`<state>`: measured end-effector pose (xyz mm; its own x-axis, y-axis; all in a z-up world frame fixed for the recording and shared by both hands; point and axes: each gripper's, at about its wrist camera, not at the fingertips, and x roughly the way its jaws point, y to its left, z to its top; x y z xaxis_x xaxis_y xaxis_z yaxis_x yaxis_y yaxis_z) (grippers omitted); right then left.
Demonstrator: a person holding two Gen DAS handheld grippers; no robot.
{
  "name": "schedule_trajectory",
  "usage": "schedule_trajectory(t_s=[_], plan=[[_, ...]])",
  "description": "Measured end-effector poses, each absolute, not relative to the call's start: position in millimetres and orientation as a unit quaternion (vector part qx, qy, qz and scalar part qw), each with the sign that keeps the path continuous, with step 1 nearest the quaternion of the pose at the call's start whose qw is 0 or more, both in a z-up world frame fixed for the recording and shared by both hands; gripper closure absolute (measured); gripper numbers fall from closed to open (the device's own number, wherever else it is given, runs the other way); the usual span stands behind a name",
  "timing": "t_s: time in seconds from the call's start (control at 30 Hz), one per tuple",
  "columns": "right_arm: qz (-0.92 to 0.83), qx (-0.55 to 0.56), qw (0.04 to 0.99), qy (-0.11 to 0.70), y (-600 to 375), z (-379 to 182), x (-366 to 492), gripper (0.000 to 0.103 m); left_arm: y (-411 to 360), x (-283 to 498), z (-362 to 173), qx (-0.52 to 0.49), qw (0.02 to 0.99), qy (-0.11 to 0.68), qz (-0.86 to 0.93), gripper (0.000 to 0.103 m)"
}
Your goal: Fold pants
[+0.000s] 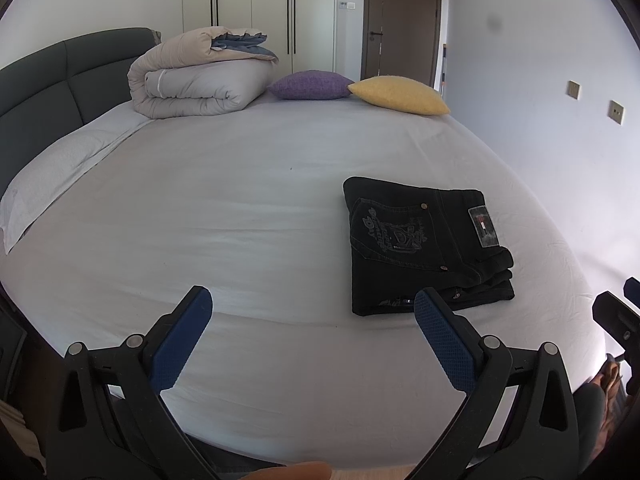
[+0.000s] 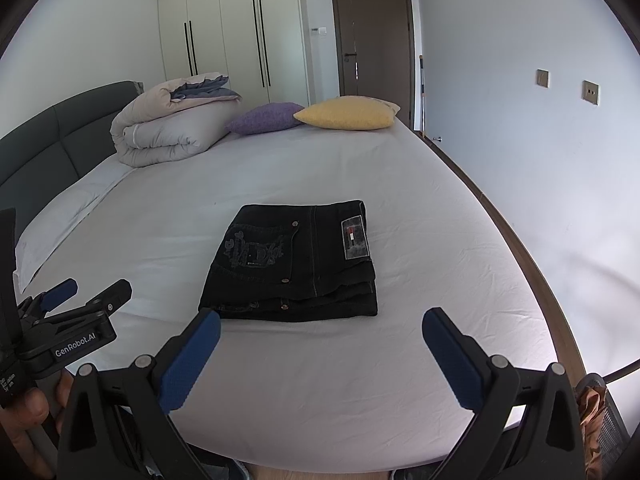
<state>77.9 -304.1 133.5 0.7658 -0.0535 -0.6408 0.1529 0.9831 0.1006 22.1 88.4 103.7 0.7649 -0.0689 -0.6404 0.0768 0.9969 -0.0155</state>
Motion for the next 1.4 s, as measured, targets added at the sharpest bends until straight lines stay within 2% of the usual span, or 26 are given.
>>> schedule_trajectory(t_s=[1.4], plan=[[-0.062,0.078,0.929,0.356,-309,122,78,0.0,98,29,90,-0.006,0.932,0.357,-0.058,0.0]])
